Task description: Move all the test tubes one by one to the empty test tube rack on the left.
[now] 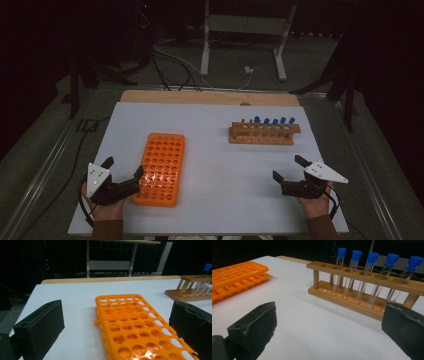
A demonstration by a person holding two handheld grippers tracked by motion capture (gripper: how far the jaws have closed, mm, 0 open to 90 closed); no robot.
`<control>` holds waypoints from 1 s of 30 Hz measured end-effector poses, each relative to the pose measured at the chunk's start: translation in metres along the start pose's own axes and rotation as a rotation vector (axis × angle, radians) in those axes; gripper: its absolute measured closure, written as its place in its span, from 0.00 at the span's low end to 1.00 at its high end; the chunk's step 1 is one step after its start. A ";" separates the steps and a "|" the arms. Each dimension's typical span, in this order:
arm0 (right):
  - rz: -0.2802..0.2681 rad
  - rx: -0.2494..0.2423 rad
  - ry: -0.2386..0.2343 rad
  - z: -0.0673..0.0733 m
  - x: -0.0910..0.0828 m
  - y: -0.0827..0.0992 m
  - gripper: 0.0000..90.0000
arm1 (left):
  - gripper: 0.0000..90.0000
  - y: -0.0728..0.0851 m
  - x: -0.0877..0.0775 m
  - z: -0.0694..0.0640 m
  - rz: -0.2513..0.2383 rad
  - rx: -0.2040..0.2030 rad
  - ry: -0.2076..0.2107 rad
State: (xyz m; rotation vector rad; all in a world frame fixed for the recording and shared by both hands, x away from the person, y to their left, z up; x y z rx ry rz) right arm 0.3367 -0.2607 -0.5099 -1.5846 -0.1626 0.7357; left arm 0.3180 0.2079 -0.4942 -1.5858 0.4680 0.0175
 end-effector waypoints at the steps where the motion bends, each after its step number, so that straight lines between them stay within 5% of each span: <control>1: 0.001 0.001 0.001 0.000 0.000 0.000 0.00 | 0.01 0.000 0.000 0.001 0.001 -0.004 -0.003; 17: 0.002 0.024 -0.002 -0.001 0.000 -0.002 0.00 | 0.01 0.003 0.003 0.011 0.012 -0.037 -0.034; 30: -0.005 0.034 0.047 -0.024 0.003 -0.038 0.00 | 0.01 0.004 0.002 0.016 0.007 -0.048 -0.058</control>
Point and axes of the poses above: each handheld gripper's, and its own axes: x roughly forward along the jaws, y roughly out of its underside, z roughly to its left, the point moved 10 cm from there along x, roughly forward along the jaws, and after that the axes turned 1 degree about z, right-handed, at the moved point
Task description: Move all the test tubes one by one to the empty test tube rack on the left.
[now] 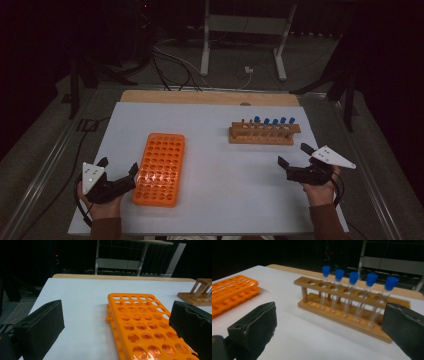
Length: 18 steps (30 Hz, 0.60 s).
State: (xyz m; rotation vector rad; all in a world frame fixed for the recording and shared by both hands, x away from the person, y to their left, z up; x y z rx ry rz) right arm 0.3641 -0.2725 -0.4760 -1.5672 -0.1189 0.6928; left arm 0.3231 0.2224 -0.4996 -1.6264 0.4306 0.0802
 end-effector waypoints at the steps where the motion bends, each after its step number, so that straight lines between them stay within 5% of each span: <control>1: 0.002 -0.009 0.009 -0.002 0.001 -0.004 0.00 | 0.01 0.000 0.000 0.000 -0.001 0.000 0.000; 6: 0.004 -0.026 0.046 -0.017 0.006 -0.020 0.05 | 0.01 0.002 0.001 0.001 0.007 0.001 -0.002; 18: 0.014 0.030 0.089 -0.057 0.034 -0.038 0.20 | 0.01 0.004 0.002 0.004 0.014 -0.005 -0.006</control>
Point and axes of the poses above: each handheld gripper's, and its own axes: x roughly forward along the jaws, y roughly out of its underside, z roughly to its left, the point moved 10 cm from there along x, roughly forward along the jaws, and after that the axes turned 1 degree about z, right-handed, at the moved point
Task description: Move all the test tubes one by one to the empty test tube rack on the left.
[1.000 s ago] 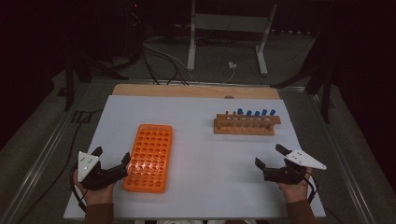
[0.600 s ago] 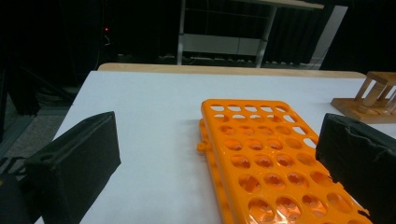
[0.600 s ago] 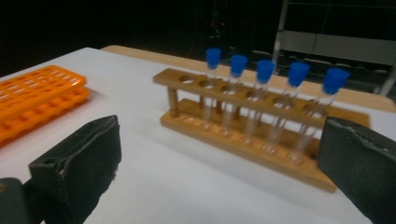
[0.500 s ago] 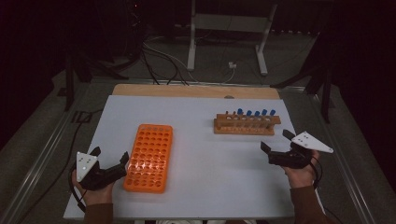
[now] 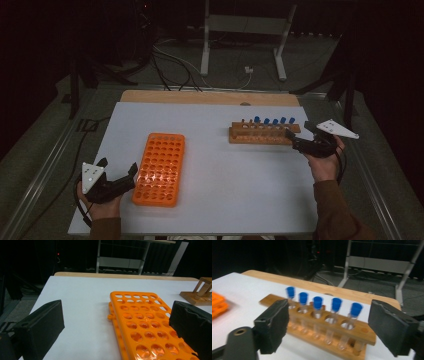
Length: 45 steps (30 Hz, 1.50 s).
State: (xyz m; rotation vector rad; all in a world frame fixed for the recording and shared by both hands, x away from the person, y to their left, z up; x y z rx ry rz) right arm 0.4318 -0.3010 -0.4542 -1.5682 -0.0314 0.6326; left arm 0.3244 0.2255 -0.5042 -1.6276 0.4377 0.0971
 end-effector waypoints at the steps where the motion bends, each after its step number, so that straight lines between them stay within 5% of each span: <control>1: 0.001 0.008 0.005 -0.003 0.002 -0.001 0.21 | 0.01 0.000 0.000 0.000 -0.001 0.000 0.000; 12: 0.051 0.081 0.082 -0.040 0.029 0.008 0.37 | 0.01 0.000 0.000 -0.002 0.001 0.005 0.006; 24: 0.119 0.044 0.087 -0.044 0.060 0.026 0.72 | 0.01 0.001 0.001 -0.002 0.004 0.002 0.010; 32: 0.143 0.050 0.081 -0.042 0.069 0.033 0.82 | 0.01 0.001 0.001 -0.003 0.007 0.006 0.017; 45: 0.146 0.049 0.089 -0.039 0.070 0.032 0.85 | 0.01 0.001 0.002 -0.004 0.010 0.008 0.022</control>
Point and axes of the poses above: each handheld gripper's, and its own axes: x roughly forward along the jaws, y roughly out of its underside, z roughly to its left, the point moved 10 cm from there along x, roughly forward along the jaws, and after that the axes turned 1 degree about z, right-handed, at the moved point
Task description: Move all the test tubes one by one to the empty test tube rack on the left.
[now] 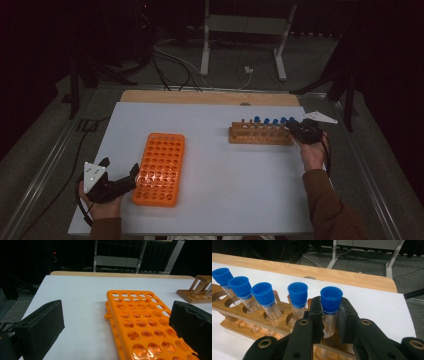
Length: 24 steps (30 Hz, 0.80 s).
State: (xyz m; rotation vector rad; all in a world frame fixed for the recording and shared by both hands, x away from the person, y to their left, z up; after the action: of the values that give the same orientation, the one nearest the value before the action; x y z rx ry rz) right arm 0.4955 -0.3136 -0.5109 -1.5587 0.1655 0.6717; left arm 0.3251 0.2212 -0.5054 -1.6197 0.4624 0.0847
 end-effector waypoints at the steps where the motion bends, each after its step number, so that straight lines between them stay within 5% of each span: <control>1: -0.004 0.001 0.000 0.000 0.000 -0.001 0.85 | 0.01 0.000 0.000 0.000 0.001 0.000 0.000; 12: -0.041 0.010 0.002 -0.001 -0.011 -0.013 0.85 | 0.01 0.001 0.001 -0.001 0.008 0.001 0.005; 24: -0.103 -0.010 0.000 0.001 -0.035 -0.046 0.85 | 0.01 0.001 0.001 0.001 0.008 -0.008 0.001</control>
State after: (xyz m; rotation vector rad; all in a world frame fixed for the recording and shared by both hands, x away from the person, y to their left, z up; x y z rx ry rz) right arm 0.4892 -0.3171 -0.4530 -1.5663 0.0812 0.5919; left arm 0.3259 0.2223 -0.5066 -1.6258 0.4699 0.0920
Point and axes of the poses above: each handheld gripper's, and its own axes: x roughly forward along the jaws, y roughly out of its underside, z roughly to its left, the point moved 10 cm from there along x, roughly forward along the jaws, and after that the axes turned 1 degree about z, right-handed, at the moved point
